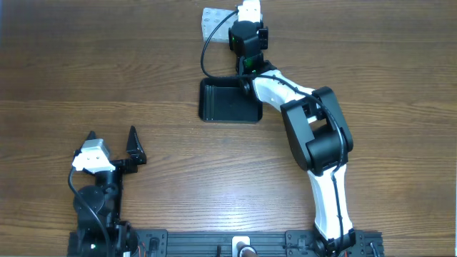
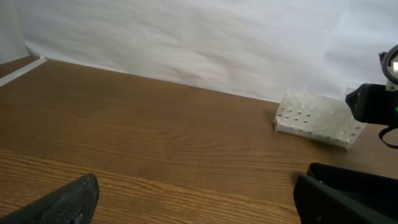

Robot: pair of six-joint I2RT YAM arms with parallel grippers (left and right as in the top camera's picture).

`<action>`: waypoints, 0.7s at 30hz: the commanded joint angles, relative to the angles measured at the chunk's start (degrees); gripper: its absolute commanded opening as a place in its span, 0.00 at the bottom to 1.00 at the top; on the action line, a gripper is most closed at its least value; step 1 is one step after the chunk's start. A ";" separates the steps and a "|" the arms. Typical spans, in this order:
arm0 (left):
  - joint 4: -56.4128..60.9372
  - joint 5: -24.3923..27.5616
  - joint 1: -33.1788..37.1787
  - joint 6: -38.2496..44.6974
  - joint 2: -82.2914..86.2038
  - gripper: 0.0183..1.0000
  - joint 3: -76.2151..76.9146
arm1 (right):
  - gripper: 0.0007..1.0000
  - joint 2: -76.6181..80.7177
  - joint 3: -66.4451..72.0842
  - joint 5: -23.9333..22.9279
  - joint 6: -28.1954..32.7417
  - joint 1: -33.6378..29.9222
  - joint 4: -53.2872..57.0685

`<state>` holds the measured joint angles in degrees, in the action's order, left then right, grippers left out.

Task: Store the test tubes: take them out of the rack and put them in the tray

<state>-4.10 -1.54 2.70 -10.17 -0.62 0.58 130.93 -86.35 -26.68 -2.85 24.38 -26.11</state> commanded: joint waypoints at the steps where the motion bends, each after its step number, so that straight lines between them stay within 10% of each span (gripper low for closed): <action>1: 0.04 -0.63 0.20 -0.57 0.46 1.00 -0.24 | 0.28 1.62 -1.33 0.72 -0.11 -0.09 -0.20; 21: 0.04 -0.63 0.20 -0.57 0.46 1.00 -0.24 | 0.04 1.62 -2.05 0.72 -0.13 -0.35 -0.24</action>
<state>-4.10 -1.54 2.70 -10.17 -0.62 0.58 131.55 -86.85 -26.00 -2.81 24.32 -26.11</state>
